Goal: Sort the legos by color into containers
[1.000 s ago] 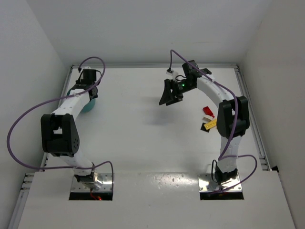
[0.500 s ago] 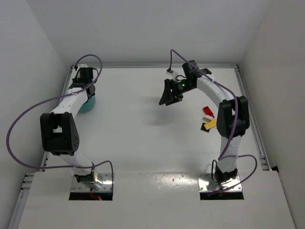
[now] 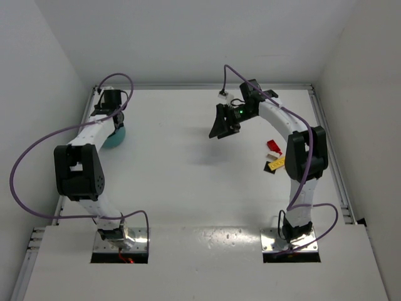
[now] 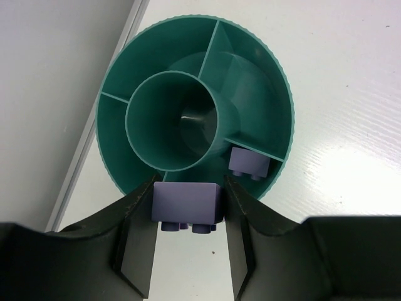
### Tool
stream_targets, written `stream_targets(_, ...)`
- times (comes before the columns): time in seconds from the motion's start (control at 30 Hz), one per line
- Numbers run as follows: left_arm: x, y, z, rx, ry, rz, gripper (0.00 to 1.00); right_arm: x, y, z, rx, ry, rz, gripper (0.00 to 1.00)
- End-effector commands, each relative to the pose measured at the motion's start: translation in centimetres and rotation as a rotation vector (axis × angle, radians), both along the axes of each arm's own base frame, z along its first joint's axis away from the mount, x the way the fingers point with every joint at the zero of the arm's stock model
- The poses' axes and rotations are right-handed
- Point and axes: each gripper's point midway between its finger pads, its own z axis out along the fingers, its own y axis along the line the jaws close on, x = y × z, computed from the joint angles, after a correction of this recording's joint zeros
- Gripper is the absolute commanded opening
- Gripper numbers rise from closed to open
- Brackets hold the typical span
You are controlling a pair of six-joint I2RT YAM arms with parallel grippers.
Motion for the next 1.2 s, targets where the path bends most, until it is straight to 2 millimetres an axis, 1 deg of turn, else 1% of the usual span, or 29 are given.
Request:
stream_targets(0.0, 1.3, 0.9, 2.2, 0.021, -0.07, 0.019, 0.27, -0.3, 0.4, 0.3, 0.024, -0.012, 0.026, 0.73)
stream_targets(0.03, 1.2, 1.3, 2.2, 0.021, -0.07, 0.028, 0.28, -0.3, 0.4, 0.3, 0.024, -0.02, 0.031, 0.73)
stream_targets(0.1, 1.6, 1.0, 2.1, 0.007, -0.071, 0.014, 0.3, -0.3, 0.4, 0.3, 0.024, -0.02, 0.031, 0.73)
stream_targets(0.13, 1.6, 1.0, 2.1, 0.007, -0.071, 0.014, 0.46, -0.3, 0.4, 0.3, 0.024, -0.02, 0.031, 0.73)
stream_targets(0.2, 1.7, 0.7, 1.9, -0.007, -0.072, -0.002, 0.52, -0.3, 0.4, 0.3, 0.024, -0.02, 0.031, 0.73)
stream_targets(0.23, 1.6, 1.1, 1.9, -0.007, -0.072, 0.007, 0.53, -0.3, 0.4, 0.3, 0.024, -0.02, 0.031, 0.73)
stream_targets(0.3, 1.6, 1.1, 1.9, -0.007, -0.072, 0.007, 0.53, -0.3, 0.4, 0.3, 0.024, -0.02, 0.031, 0.72)
stream_targets(0.33, 1.6, 1.1, 1.9, -0.007, -0.072, 0.007, 0.54, -0.3, 0.4, 0.6, 0.027, -0.028, 0.031, 0.72)
stream_targets(0.37, 1.6, 1.1, 1.9, -0.007, -0.072, 0.007, 0.59, -0.3, 0.4, 0.6, 0.027, -0.028, 0.031, 0.72)
stream_targets(0.53, 1.9, 0.9, 2.0, -0.013, -0.077, -0.012, 0.6, -0.4, 0.3, 0.6, 0.025, -0.027, 0.036, 0.72)
stream_targets(0.6, 2.0, 0.4, 3.0, -0.029, -0.1, -0.044, 0.6, -0.5, 0.1, 0.7, 0.013, -0.04, 0.036, 0.72)
stream_targets(0.63, 2.4, -0.4, 3.6, -0.06, -0.127, -0.082, 0.6, -0.4, 0.0, 0.5, -0.001, -0.044, 0.031, 0.72)
stream_targets(0.67, 2.4, -1.1, 4.7, -0.076, -0.159, -0.124, 0.6, -0.2, -0.2, 0.8, -0.015, -0.062, 0.023, 0.72)
stream_targets(0.7, 2.5, -1.9, 5.5, -0.086, -0.169, -0.189, 0.6, -0.1, -0.7, 0.6, -0.056, -0.091, 0.009, 0.72)
stream_targets(0.73, 2.9, -4.1, 6.4, -0.147, -0.191, -0.312, 0.6, 0.1, -1.0, 0.7, -0.074, -0.114, 0.005, 0.72)
stream_targets(0.77, 2.9, -5.4, 7.5, -0.166, -0.213, -0.396, 0.6, 0.0, -1.3, 0.6, -0.094, -0.122, -0.004, 0.72)
stream_targets(0.8, 2.4, -6.7, 10.1, -0.169, -0.267, -0.484, 0.62, 0.1, -1.8, 0.3, -0.129, -0.132, -0.019, 0.72)
stream_targets(0.83, 1.8, -7.9, 10.9, -0.158, -0.273, -0.591, 0.64, 0.0, -2.1, 0.8, -0.142, -0.163, -0.014, 0.72)
stream_targets(0.87, 1.2, -10.3, 11.9, -0.205, -0.303, -0.724, 0.71, 0.1, -2.7, 0.6, -0.18, -0.18, -0.022, 0.75)
stream_targets(0.9, 0.6, -11.2, 12.7, -0.215, -0.324, -0.776, 0.84, 0.1, -3.0, 0.7, -0.202, -0.19, -0.024, 0.76)
stream_targets(0.93, -0.3, -12.1, 14.0, -0.213, -0.346, -0.839, 0.86, -0.4, -3.6, 0.6, -0.23, -0.194, -0.011, 0.78)
stream_targets(0.97, -1.6, -14.1, 13.8, -0.282, -0.323, -0.947, 0.86, -0.4, -4.2, 0.1, -0.273, -0.197, -0.011, 0.79)
stream_targets(1.0, -2.1, -14.7, 13.5, -0.314, -0.31, -0.973, 0.86, -0.7, -5.3, 0.0, -0.305, -0.19, -0.015, 0.81)
stream_targets(1.03, -2.7, -15.1, 14.0, -0.316, -0.309, -0.998, 0.86, -0.9, -5.8, -0.8, -0.34, -0.18, -0.021, 0.81)
stream_targets(1.07, -3.5, -16.4, 13.6, -0.354, -0.288, -1.057, 0.86, -0.8, -7.5, -0.9, -0.429, -0.234, -0.037, 0.82)
stream_targets(1.1, -4.7, -17.2, 13.0, -0.387, -0.238, -1.088, 0.86, -1.5, -9.2, -2.6, -0.503, -0.227, -0.048, 0.82)
stream_targets(1.13, -5.2, -17.4, 12.6, -0.397, -0.216, -1.106, 0.86, -1.1, -10.3, -3.1, -0.56, -0.276, -0.065, 0.83)
stream_targets(1.17, -5.7, -17.8, 12.4, -0.404, -0.206, -1.144, 0.86, -0.9, -12.5, -3.8, -0.67, -0.331, -0.069, 0.83)
